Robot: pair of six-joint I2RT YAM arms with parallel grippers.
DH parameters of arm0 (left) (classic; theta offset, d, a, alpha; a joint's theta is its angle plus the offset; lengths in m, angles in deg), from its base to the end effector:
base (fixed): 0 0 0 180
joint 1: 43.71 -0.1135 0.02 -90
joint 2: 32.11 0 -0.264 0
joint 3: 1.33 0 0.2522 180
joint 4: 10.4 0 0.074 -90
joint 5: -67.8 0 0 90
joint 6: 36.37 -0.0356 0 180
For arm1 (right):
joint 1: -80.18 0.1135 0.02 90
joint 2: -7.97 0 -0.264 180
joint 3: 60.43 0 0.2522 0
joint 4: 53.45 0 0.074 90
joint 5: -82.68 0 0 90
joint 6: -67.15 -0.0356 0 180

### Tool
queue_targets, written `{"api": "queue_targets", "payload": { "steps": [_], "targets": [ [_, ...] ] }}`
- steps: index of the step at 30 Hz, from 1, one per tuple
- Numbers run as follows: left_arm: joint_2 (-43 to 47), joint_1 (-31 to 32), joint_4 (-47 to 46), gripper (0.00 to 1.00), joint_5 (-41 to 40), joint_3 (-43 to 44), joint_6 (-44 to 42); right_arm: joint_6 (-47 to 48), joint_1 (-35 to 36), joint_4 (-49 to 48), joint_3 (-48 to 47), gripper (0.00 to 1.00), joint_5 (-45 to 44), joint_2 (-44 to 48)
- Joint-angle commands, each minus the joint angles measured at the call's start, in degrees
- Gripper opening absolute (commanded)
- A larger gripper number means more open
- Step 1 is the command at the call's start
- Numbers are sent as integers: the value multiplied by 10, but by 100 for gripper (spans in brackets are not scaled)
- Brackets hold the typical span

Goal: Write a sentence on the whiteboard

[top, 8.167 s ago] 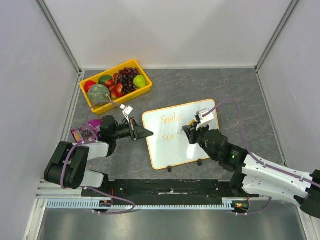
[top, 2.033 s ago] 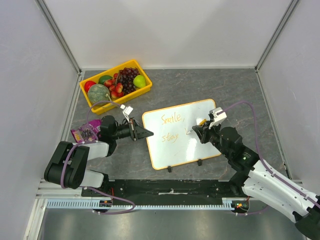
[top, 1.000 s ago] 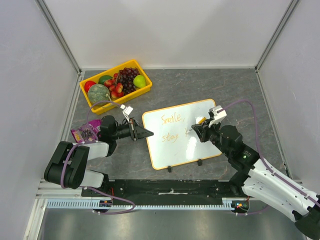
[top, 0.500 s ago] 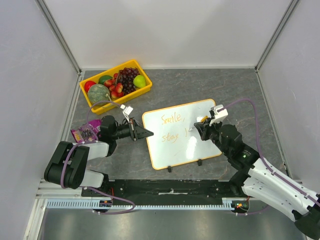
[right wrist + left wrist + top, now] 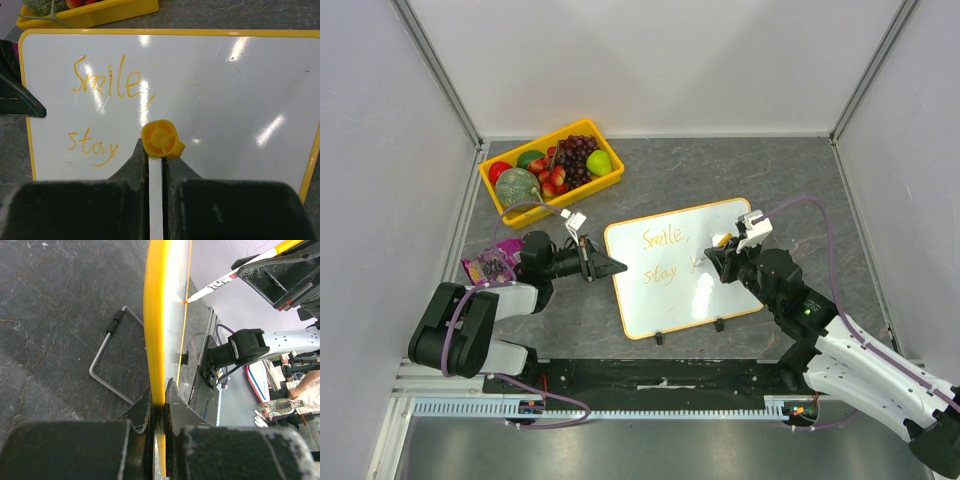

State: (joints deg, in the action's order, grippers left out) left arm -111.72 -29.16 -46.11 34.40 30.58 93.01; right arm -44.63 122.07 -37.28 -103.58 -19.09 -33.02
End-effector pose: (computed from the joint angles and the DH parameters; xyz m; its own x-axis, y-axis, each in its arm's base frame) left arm 0.2187 -0.0875 0.1672 -0.7447 -0.1676 -0.6461 0.5903 0.2864 -0.7547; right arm 0.1376 0.1137 0.2698 -0.3552 0.1693 -0.9193 -0.4033 0.8594 0.3141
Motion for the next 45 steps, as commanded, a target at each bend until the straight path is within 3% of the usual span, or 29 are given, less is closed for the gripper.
{"api": "queue_targets", "payload": {
  "steps": [1,20,29,45],
  "targets": [
    [-13,12,36,2,-9,-7,-99,-5,-1,0,9,0,8,5],
    [-12,12,37,2,-10,-7,-99,2,-1,35,12,0,-21,25],
    [-12,13,36,2,-10,-7,-99,-1,-1,29,-30,0,-11,43],
    [-12,12,37,2,-9,-7,-99,10,-1,8,-31,0,-57,-1]
  ]
}}
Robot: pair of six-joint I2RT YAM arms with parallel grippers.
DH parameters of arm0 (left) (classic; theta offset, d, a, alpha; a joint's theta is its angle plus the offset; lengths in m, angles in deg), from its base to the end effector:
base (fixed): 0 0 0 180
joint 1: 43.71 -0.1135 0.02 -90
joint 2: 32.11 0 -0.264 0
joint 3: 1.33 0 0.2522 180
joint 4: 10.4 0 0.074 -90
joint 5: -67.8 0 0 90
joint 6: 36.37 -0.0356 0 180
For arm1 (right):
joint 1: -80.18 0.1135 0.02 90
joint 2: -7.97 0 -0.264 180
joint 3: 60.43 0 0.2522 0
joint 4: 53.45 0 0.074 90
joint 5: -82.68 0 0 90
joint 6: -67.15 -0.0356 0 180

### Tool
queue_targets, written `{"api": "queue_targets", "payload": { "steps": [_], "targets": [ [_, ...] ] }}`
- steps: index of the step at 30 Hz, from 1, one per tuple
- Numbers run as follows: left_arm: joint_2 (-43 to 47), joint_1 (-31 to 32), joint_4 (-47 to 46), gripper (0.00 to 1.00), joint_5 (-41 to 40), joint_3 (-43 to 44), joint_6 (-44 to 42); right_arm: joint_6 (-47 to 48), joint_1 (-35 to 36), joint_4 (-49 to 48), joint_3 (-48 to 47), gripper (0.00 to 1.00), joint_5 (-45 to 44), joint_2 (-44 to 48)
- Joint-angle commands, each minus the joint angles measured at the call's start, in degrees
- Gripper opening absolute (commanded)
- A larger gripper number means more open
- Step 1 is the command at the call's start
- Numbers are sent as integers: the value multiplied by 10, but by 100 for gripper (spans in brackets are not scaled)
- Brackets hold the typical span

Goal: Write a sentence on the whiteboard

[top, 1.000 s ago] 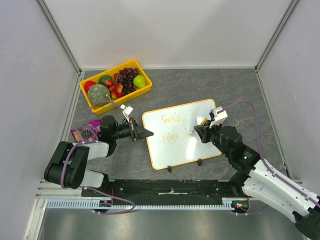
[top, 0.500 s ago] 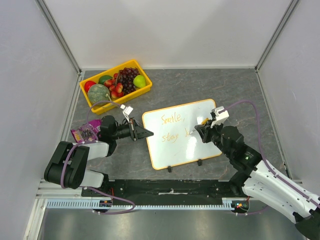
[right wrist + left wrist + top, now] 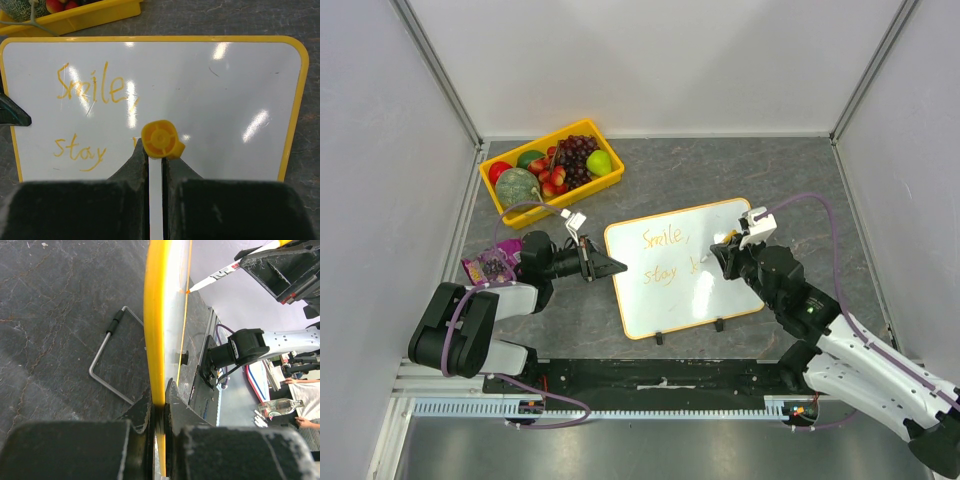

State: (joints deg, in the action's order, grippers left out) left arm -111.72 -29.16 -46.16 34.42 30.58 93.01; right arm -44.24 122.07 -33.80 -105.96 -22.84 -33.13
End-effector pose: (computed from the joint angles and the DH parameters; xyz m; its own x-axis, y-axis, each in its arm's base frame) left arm 0.2187 -0.0875 0.1673 -0.7442 -0.1675 -0.6466 0.5910 0.2860 -0.7543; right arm 0.1381 0.1111 0.2781 -0.3465 0.1613 -0.9241 -0.3488 0.8923 0.2865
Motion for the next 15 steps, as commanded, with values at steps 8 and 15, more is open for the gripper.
{"api": "queue_targets", "payload": {
  "steps": [8,15],
  "targets": [
    [-12,12,37,2,-9,-7,-100,3,-1,-24,15,0,-23,7],
    [-12,12,37,2,-9,-7,-99,-2,-1,-4,32,0,-15,18]
  ]
}}
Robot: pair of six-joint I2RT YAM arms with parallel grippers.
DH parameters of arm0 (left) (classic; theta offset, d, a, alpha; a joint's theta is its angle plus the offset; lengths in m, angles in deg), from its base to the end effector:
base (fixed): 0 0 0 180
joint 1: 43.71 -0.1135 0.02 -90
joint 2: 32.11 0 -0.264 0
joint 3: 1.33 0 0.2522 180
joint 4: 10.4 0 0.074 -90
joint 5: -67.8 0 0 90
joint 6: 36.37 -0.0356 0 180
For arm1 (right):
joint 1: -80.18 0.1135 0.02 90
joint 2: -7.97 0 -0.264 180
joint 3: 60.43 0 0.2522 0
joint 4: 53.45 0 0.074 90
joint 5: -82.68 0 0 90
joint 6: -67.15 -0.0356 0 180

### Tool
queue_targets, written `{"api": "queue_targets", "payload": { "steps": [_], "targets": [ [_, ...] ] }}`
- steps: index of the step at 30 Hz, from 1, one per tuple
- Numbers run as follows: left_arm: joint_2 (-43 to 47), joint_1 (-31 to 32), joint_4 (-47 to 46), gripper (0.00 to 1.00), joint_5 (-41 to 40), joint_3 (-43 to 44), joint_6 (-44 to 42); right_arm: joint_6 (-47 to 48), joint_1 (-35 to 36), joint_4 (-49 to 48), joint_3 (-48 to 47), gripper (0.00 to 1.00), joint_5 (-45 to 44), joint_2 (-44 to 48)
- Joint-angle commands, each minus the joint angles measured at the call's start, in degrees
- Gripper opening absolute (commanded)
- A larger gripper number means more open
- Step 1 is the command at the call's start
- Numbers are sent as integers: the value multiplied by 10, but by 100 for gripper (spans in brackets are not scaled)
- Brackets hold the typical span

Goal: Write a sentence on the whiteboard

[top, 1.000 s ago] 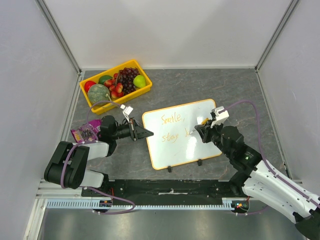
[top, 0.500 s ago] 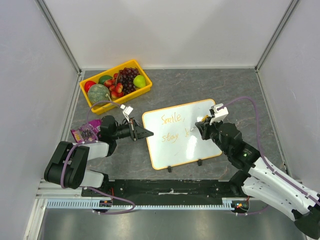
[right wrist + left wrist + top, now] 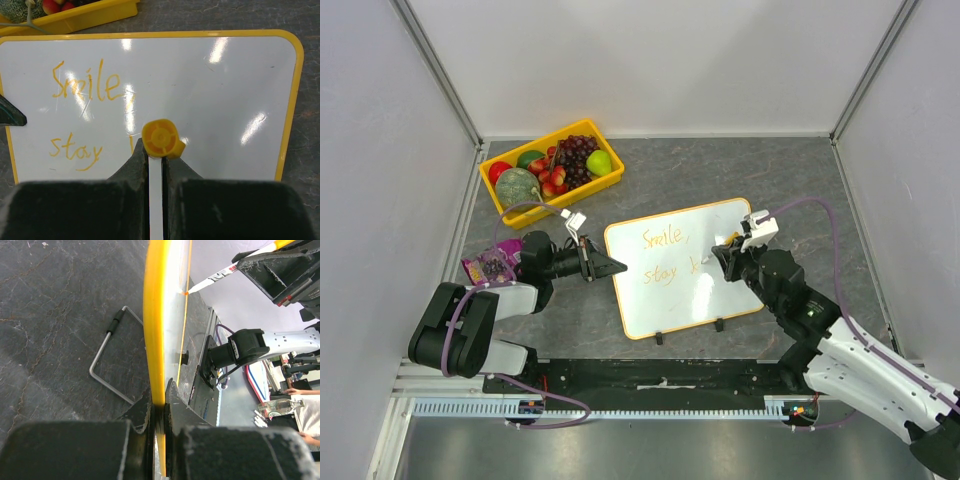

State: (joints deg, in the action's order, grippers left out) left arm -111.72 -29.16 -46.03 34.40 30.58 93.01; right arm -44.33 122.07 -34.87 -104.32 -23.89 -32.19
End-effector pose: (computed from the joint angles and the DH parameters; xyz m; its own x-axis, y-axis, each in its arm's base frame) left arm 0.2187 -0.0875 0.1671 -0.7455 -0.1673 -0.6451 0.5893 0.2866 -0.7554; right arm 0.1366 0.1089 0.2725 -0.3367 0.1694 -0.9262 -0.3347 0.8979 0.2859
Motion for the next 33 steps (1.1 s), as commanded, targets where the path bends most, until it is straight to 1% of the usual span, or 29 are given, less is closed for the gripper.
{"api": "queue_targets", "payload": {
  "steps": [1,12,16,20,24,33],
  "targets": [
    [-12,11,36,2,-9,-7,-99,-2,-1,11,17,0,-1,10],
    [-13,12,36,2,-9,-7,-99,-13,-1,22,42,0,15,31],
    [-13,12,36,2,-9,-7,-100,-11,-1,20,28,0,15,29],
    [-12,12,36,2,-10,-7,-99,-9,-1,16,-7,0,21,30],
    [-14,12,36,2,-9,-7,-99,-11,-1,-9,-32,0,24,28],
    [-12,12,36,2,-9,-7,-99,0,-1,-36,-34,0,-9,-13]
  ]
}}
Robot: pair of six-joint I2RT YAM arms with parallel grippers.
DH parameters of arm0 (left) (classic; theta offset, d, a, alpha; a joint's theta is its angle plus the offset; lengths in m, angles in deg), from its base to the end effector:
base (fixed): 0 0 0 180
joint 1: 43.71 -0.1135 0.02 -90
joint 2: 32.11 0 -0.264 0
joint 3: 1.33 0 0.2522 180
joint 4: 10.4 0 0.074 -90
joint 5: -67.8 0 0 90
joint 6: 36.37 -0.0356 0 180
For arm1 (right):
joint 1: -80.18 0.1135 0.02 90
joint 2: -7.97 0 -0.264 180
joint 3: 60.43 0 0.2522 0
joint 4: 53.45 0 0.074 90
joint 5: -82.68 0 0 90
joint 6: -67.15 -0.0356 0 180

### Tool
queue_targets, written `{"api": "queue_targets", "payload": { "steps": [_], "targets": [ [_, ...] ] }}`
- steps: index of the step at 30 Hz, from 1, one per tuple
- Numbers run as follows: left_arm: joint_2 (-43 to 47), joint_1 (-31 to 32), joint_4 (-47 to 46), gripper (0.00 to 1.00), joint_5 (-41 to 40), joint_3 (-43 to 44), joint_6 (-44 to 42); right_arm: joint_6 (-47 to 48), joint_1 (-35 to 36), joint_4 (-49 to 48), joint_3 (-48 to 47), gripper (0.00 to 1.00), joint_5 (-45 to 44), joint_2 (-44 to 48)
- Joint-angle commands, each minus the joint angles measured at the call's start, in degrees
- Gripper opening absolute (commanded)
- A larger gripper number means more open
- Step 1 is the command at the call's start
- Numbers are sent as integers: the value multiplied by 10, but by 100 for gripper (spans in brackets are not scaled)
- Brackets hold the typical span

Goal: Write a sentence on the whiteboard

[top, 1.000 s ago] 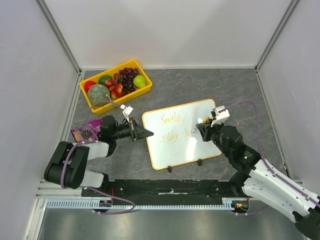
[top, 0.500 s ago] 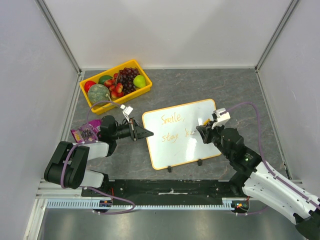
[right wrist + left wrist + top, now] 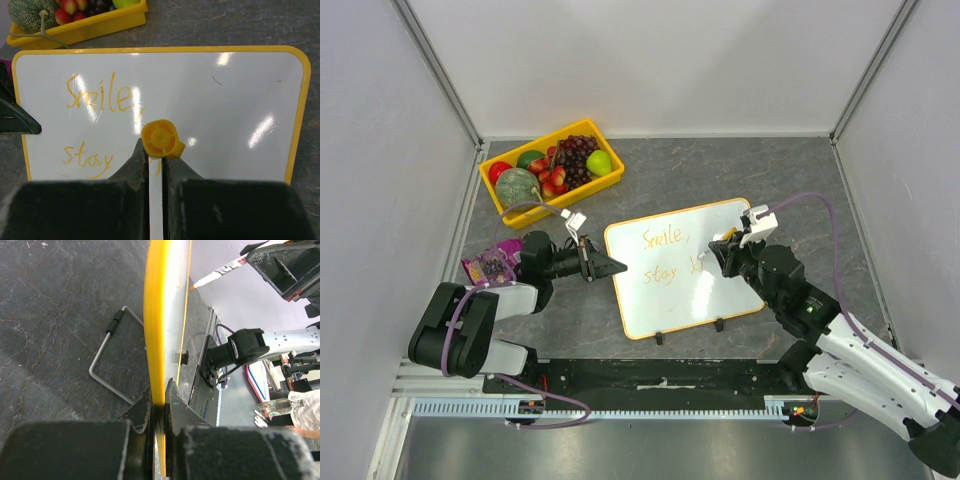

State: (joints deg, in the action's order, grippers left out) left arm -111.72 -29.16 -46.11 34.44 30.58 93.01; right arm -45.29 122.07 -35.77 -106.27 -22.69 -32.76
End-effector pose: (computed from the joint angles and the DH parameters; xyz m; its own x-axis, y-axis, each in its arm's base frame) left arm 0.2187 -0.0875 0.1672 -0.7448 -0.1671 -0.6460 0.5905 0.2859 -0.7547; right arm 0.1380 0.1111 0.2846 -0.3220 0.2056 -0.9241 -0.3552 0.8786 0.3193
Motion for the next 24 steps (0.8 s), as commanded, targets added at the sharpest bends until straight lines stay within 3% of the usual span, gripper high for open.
{"api": "queue_targets", "payload": {
  "steps": [1,17,24],
  "targets": [
    [-13,12,37,2,-9,-7,-99,10,-1,-26,-12,0,-26,-8],
    [-13,13,36,2,-9,-7,-100,13,-1,-30,16,0,-48,-28],
    [-12,12,37,2,-9,-7,-100,2,-1,-13,3,0,-45,16]
  ]
}}
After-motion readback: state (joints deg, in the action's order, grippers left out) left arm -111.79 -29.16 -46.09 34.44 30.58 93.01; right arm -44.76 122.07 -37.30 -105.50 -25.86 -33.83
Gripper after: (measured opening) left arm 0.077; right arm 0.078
